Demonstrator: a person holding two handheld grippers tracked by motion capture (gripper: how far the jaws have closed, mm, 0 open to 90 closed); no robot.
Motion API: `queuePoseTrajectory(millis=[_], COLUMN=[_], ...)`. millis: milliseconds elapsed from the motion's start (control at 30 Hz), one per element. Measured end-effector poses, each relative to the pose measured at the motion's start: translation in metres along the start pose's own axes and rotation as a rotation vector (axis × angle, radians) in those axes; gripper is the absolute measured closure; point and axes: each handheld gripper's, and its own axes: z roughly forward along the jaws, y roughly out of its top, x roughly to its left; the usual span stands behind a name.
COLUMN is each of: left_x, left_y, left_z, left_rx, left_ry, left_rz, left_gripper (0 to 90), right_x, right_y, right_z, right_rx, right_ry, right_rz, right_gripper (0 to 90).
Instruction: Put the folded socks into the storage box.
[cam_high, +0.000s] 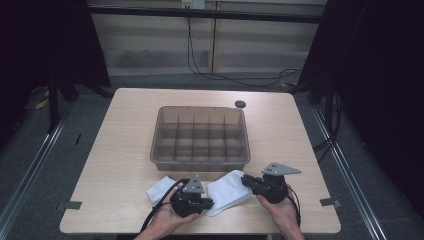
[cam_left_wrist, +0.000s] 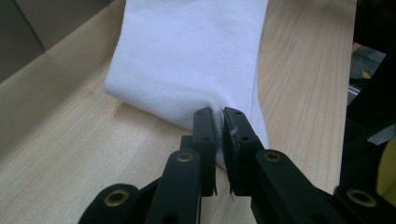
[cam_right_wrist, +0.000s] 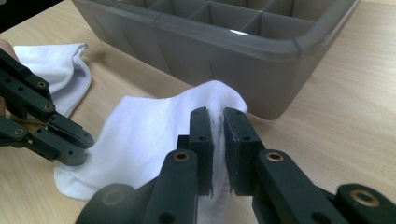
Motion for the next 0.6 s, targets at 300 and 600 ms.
queuePoseTrajectory(millis=[300,600], left_x=[0.002,0.001], left_y=[0.0,0.003], left_z=[0.0,-0.007], left_rx=[0.002,-0.015], left_ry=[-0.006,-0.025], left_rz=[-0.009,-0.032], left_gripper=[83.8,76.9], right_x=[0.001,0.018], right_y=[0.0,0.014], right_z=[-0.005,0.0], right_rx=[-0.006,-0.025], right_ry=[0.018,0.082], right_rz=[-0.015,-0.041], right_gripper=[84.3,85.3])
